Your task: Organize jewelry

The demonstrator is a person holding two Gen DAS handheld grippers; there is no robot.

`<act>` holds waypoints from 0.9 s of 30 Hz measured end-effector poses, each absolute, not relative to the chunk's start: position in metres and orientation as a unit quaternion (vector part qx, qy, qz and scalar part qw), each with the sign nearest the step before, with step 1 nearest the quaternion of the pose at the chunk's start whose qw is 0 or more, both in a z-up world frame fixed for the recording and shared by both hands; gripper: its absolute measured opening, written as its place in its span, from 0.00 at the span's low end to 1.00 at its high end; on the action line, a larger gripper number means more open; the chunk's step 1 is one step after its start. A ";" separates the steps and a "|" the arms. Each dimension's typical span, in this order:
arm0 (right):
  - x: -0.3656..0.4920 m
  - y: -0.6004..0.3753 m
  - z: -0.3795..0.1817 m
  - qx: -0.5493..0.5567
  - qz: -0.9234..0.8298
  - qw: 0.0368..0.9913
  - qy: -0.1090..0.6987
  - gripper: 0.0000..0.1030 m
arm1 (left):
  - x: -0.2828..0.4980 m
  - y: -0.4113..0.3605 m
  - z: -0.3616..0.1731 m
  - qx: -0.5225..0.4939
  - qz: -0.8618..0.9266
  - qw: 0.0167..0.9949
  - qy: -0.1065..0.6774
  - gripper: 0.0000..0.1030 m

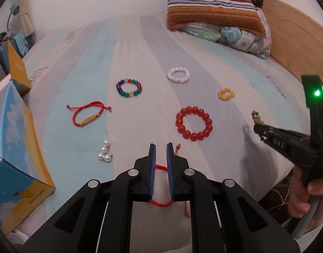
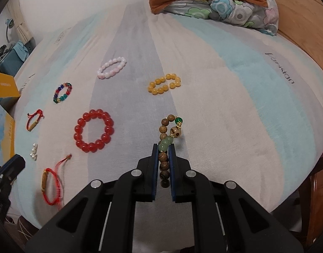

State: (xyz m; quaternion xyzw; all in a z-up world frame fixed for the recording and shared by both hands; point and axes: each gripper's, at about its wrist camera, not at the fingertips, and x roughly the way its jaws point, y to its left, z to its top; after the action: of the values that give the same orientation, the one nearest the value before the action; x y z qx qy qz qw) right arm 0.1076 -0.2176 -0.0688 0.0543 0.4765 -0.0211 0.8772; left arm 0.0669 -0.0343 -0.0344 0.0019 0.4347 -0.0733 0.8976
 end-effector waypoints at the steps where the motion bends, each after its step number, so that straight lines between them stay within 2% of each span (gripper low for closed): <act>1: 0.107 -0.216 -0.067 0.053 -0.022 0.878 0.476 0.08 | 0.067 -0.033 -0.032 0.002 -0.073 0.897 0.435 0.10; 7: 0.103 -0.202 -0.061 0.045 -0.017 0.880 0.472 0.08 | 0.065 -0.024 -0.037 0.003 -0.063 0.891 0.450 0.10; 9: 0.101 -0.197 -0.062 0.042 -0.015 0.880 0.473 0.08 | 0.063 -0.020 -0.047 0.003 -0.056 0.887 0.459 0.15; 11: 0.099 -0.196 -0.065 0.038 -0.014 0.879 0.474 0.08 | 0.061 -0.019 -0.059 0.005 -0.055 0.882 0.467 0.36; 13: 0.099 -0.196 -0.069 0.035 -0.014 0.878 0.477 0.08 | 0.059 -0.018 -0.066 0.013 -0.046 0.885 0.464 0.48; 22: 0.108 -0.201 -0.083 0.034 -0.018 0.872 0.489 0.08 | 0.065 -0.019 -0.101 0.023 -0.045 0.873 0.484 0.48; 27: 0.110 -0.201 -0.088 0.032 -0.019 0.870 0.492 0.08 | 0.066 -0.016 -0.109 0.010 -0.050 0.871 0.489 0.54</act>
State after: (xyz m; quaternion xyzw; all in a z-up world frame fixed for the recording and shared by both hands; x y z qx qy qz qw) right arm 0.1104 -0.2005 -0.0880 0.0317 0.4924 -0.0194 0.8696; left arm 0.0660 -0.0164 -0.1095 0.0105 0.4889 -0.0500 0.8709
